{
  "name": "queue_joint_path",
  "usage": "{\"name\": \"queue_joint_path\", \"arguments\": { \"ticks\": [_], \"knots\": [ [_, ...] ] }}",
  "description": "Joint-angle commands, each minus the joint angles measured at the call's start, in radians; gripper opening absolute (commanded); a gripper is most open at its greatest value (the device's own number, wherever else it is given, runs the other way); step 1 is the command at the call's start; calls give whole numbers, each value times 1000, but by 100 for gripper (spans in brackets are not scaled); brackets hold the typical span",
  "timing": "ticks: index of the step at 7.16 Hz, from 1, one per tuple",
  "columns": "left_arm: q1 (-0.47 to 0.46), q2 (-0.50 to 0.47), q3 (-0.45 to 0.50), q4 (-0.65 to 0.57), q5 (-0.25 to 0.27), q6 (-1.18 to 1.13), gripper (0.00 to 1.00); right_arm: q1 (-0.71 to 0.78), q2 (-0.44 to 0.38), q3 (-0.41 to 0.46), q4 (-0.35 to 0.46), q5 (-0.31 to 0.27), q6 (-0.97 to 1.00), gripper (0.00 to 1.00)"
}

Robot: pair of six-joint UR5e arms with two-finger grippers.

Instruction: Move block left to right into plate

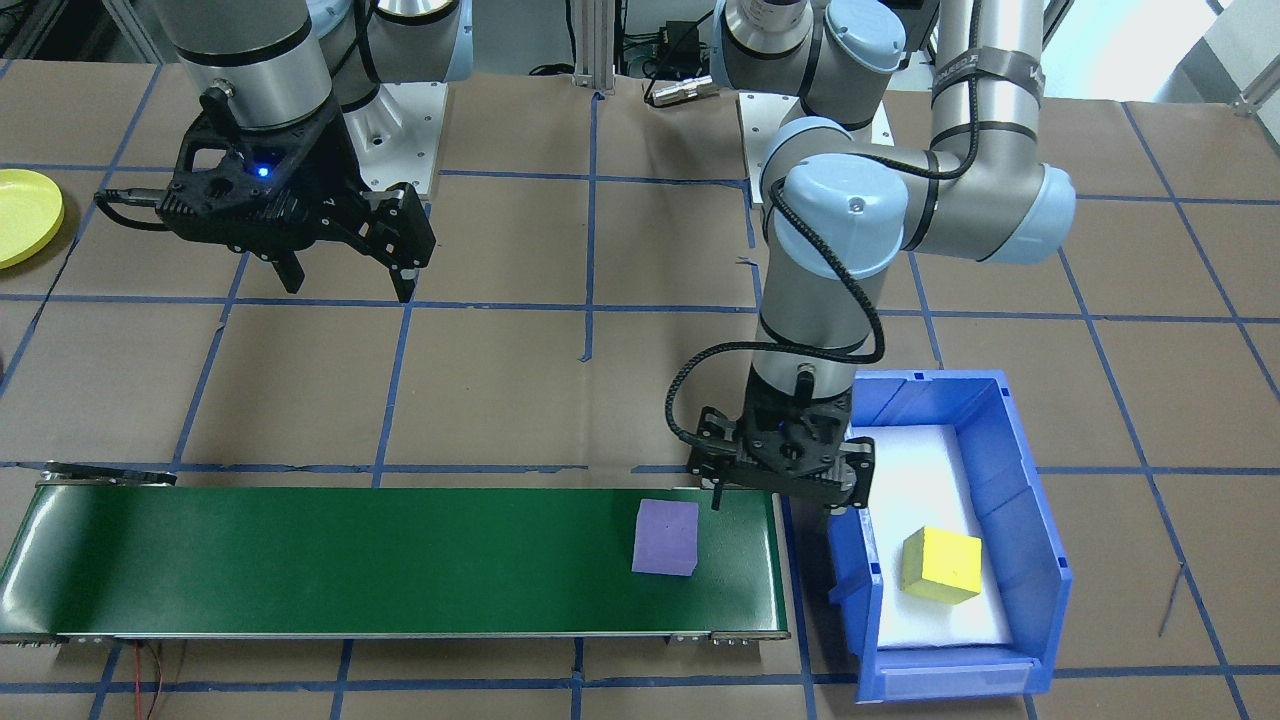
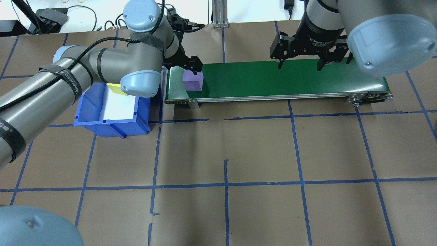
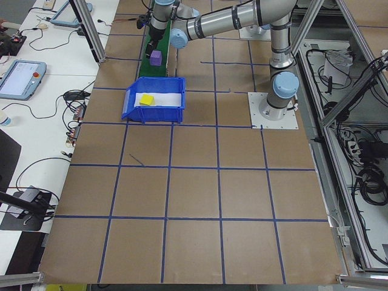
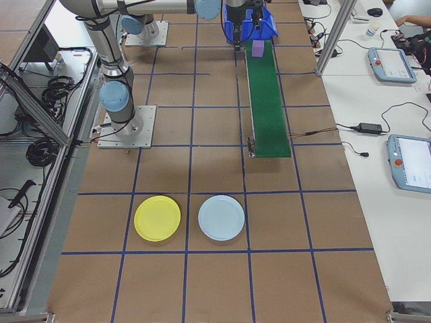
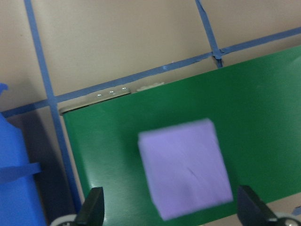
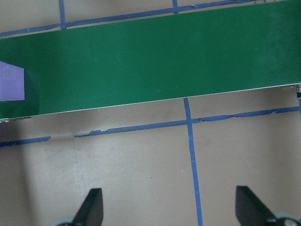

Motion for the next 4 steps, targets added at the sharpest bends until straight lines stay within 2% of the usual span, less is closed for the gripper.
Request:
{"name": "queue_joint_path", "arguments": {
  "ticks": [1,2,3,4],
  "knots": [
    [173,37,0,-7,8,175,100,-7,1,0,0,0,-3,100],
    [262,37,-15,-7,-10,276,100,-10,3,0,0,-8,-6,100],
    [313,19,-20,-7,-46,343,100,-24,0,-1,0,-6,-15,100],
    [329,-7,-29,-7,-44,425,100,-53,-3,-3,0,-8,-54,100]
  ]
}}
